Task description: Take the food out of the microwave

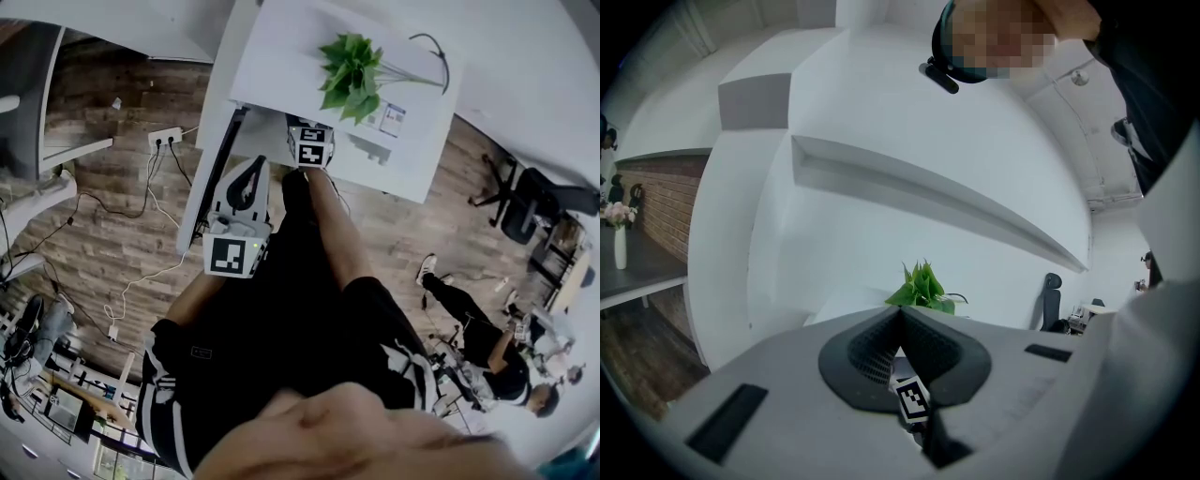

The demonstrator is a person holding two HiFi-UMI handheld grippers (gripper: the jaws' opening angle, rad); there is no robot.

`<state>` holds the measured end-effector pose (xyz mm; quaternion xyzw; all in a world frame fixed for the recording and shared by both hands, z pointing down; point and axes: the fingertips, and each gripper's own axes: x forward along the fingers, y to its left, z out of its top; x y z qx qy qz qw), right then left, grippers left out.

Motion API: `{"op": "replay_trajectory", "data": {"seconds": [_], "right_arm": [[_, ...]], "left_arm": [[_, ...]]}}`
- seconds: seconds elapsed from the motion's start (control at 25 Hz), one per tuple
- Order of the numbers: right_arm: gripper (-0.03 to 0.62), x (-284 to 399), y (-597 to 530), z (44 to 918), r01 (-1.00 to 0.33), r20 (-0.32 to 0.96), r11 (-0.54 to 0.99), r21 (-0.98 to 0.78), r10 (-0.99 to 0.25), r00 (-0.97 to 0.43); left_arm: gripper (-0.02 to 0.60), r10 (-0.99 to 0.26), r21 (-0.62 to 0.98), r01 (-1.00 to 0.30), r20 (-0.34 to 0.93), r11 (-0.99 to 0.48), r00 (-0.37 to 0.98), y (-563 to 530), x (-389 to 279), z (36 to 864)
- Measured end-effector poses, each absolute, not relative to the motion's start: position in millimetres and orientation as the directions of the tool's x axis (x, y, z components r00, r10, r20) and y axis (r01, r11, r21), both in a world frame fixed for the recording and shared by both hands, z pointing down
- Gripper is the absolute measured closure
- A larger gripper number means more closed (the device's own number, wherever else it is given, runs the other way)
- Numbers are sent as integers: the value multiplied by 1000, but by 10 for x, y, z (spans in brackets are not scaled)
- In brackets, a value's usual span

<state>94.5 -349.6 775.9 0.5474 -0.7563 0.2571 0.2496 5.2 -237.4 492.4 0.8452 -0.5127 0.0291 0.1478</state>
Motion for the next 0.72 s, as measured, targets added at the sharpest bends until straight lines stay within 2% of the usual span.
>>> {"op": "replay_trajectory", "data": {"seconds": [0.72], "right_arm": [[286,1173,-3076,7446,-973,633,208,-96,-742,-221]], "left_arm": [[552,-859,216,-865,154,-453,488,-1893,-147,4736]]}}
